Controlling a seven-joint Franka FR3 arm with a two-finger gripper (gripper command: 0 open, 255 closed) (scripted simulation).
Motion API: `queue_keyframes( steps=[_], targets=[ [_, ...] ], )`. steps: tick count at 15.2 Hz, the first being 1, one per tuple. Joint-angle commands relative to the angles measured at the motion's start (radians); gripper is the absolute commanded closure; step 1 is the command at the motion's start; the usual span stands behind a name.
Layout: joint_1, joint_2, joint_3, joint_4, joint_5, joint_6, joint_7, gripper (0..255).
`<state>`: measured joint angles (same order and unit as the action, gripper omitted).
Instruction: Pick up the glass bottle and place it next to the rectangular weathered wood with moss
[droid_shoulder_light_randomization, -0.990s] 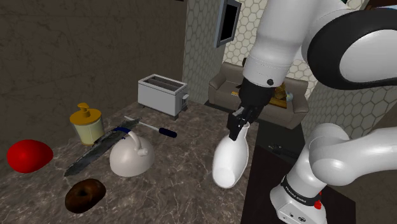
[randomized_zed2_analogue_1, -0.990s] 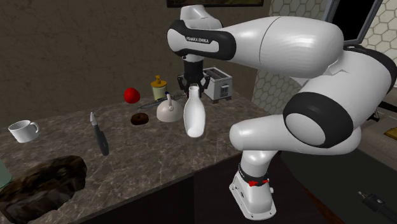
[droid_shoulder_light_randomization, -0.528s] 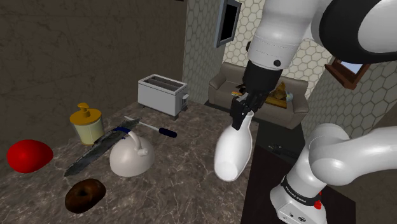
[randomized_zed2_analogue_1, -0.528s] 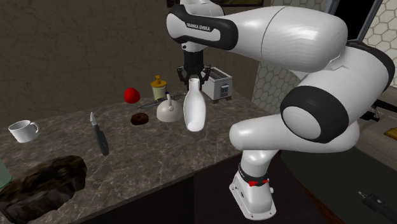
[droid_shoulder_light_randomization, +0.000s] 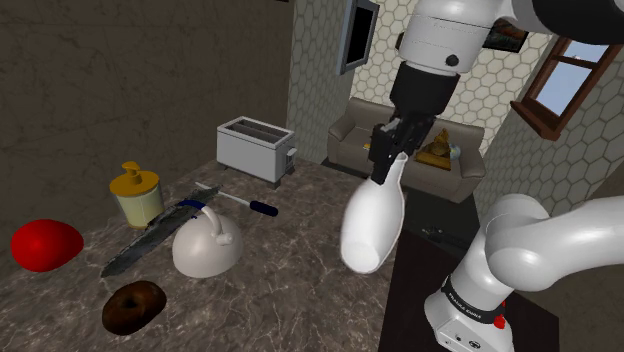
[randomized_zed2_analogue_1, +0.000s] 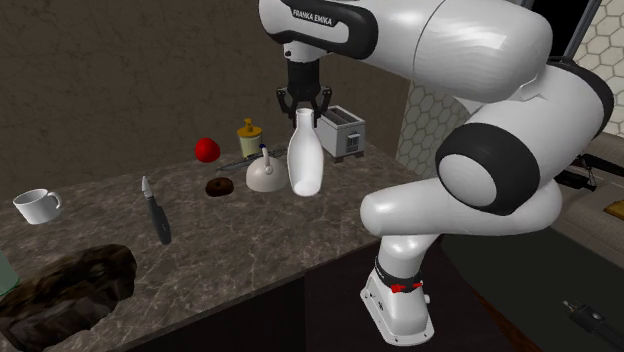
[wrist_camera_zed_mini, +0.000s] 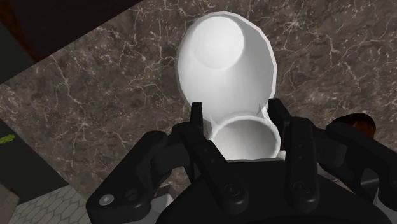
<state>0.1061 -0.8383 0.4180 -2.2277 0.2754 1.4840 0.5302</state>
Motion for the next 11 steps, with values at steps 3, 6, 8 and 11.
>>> queue_keyframes(
  steps=[3,6,8,11],
  targets=[
    [-0.007,0.023,-0.009,0.069,-0.011,-0.046,0.003,255],
    [-0.013,0.041,-0.015,0.121,-0.019,-0.080,0.007,255],
    [-0.016,0.055,-0.018,0.157,-0.024,-0.103,0.009,255],
    [-0.022,0.076,-0.022,0.212,-0.031,-0.138,0.013,255]
  ],
)
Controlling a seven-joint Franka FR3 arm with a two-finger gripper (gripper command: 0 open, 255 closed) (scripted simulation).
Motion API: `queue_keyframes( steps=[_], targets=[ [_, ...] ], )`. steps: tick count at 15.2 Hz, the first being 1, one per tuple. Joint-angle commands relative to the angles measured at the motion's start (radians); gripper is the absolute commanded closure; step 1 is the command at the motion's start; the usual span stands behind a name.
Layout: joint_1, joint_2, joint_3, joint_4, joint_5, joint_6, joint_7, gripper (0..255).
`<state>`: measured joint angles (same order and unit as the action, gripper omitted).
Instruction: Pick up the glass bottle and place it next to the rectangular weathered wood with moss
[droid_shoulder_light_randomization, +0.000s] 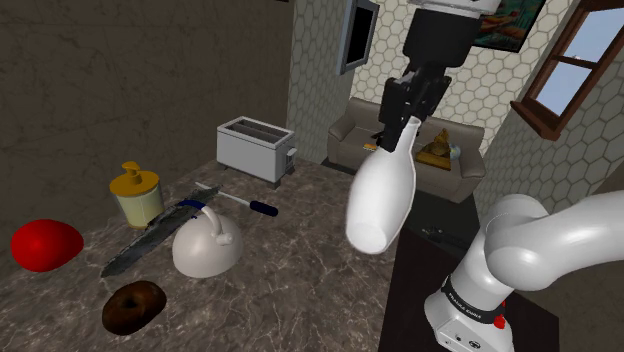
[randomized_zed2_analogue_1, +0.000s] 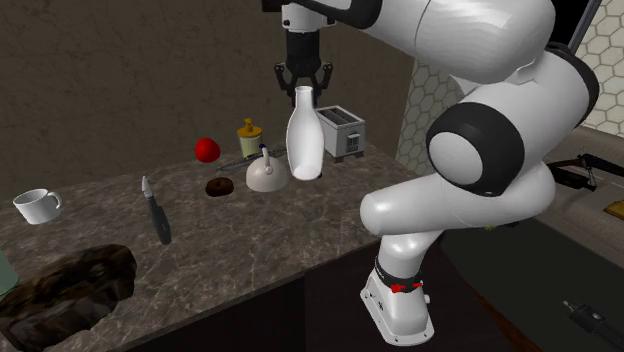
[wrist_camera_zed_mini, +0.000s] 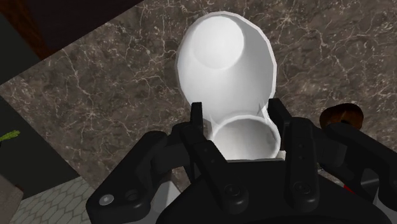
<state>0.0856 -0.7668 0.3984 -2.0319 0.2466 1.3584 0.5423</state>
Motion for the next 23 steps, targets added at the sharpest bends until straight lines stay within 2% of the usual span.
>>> queue_keyframes(
  steps=[1,7,14,19,23],
  targets=[
    [-0.003,0.012,-0.003,0.035,-0.004,-0.024,0.002,255],
    [-0.013,0.056,-0.007,0.142,-0.016,-0.087,0.011,255],
    [-0.078,0.323,0.107,0.335,-0.068,-0.010,0.075,255],
    [-0.108,0.552,0.212,0.527,-0.162,0.008,0.154,255],
    [-0.085,0.778,0.302,0.734,-0.299,-0.019,0.243,255]
  ],
)
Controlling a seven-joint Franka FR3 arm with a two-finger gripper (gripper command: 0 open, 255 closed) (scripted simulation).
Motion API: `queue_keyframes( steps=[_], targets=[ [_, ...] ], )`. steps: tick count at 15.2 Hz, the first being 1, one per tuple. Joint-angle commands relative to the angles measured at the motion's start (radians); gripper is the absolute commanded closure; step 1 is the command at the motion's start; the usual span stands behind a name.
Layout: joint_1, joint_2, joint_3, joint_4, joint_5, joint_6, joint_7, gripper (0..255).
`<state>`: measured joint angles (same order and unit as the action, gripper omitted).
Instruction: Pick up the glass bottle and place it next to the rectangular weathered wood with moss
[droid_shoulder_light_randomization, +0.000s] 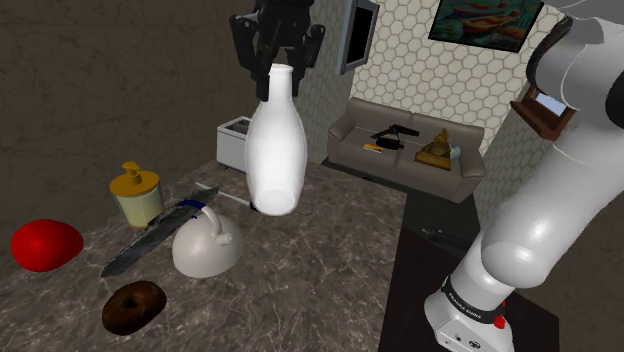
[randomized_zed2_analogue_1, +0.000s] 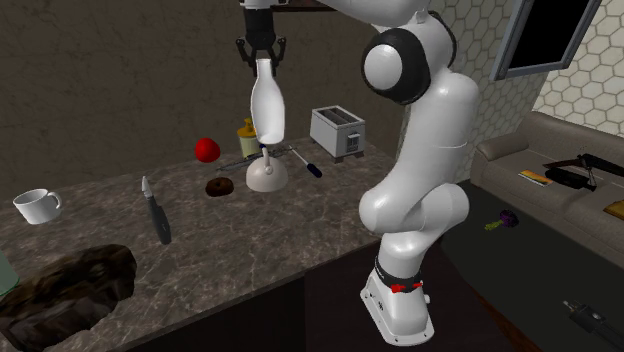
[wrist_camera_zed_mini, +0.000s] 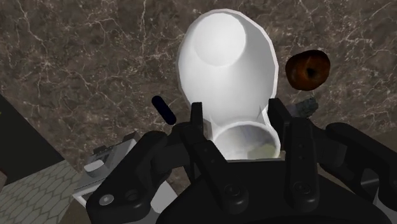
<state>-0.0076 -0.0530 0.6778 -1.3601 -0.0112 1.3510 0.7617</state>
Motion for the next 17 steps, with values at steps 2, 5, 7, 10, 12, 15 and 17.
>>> queue_keyframes(
  steps=[2,5,7,10,12,15,17],
  targets=[
    [0.056,0.196,0.056,0.196,-0.136,-0.048,0.070,255],
    [0.202,0.419,0.065,0.477,-0.305,-0.151,0.115,255],
    [0.166,0.377,0.059,0.386,-0.267,-0.095,0.110,255],
    [0.118,0.328,0.062,0.274,-0.228,-0.025,0.102,255],
    [0.095,0.301,0.061,0.211,-0.207,0.017,0.097,255],
    [0.068,0.267,0.059,0.126,-0.181,0.075,0.089,255],
    [0.054,0.248,0.058,0.075,-0.166,0.111,0.084,255]
  ],
)
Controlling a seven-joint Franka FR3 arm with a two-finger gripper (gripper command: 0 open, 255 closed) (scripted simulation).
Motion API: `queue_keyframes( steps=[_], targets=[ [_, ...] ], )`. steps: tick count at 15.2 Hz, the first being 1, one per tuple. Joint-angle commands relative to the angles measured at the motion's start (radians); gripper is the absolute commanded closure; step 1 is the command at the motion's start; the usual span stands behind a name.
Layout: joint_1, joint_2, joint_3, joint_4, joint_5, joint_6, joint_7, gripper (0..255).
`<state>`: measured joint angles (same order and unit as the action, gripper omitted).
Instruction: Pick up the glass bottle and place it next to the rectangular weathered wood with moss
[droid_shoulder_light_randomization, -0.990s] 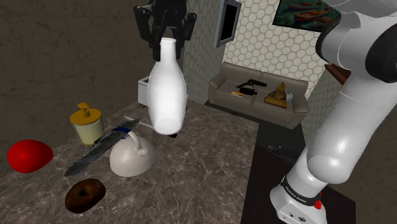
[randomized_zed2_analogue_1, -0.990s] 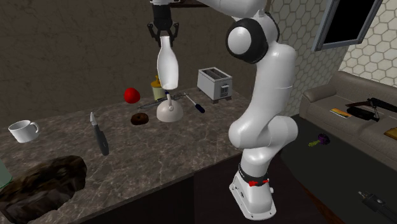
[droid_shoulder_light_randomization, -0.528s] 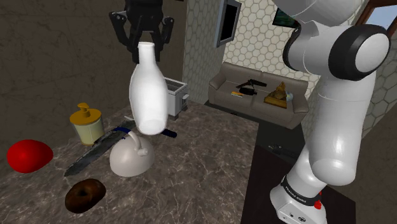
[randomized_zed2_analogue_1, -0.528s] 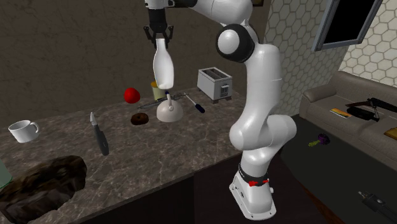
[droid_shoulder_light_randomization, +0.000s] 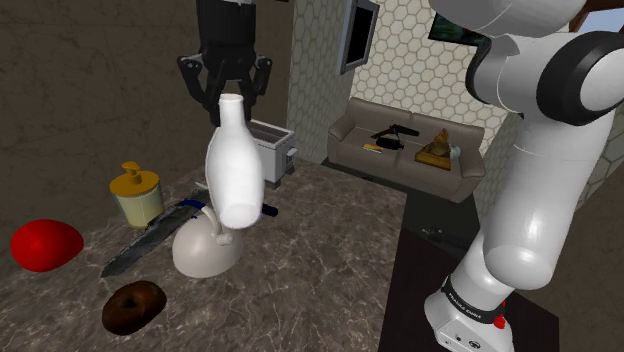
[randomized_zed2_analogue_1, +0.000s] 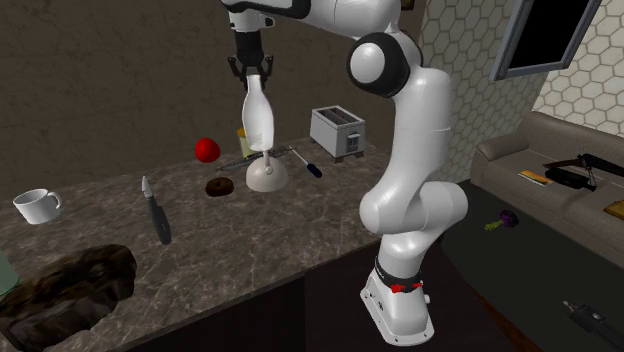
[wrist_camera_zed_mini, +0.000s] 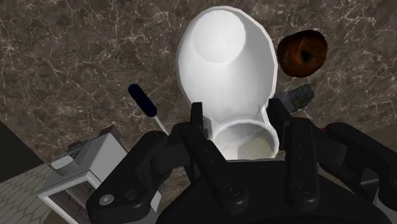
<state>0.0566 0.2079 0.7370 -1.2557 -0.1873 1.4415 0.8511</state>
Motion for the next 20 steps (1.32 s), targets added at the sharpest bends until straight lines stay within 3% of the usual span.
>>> queue_keyframes(
  steps=[1,20],
  targets=[
    [-0.017,-0.022,-0.002,-0.053,0.016,0.038,-0.008,255],
    [-0.069,-0.107,-0.016,-0.403,0.074,0.325,-0.028,255]
  ],
)
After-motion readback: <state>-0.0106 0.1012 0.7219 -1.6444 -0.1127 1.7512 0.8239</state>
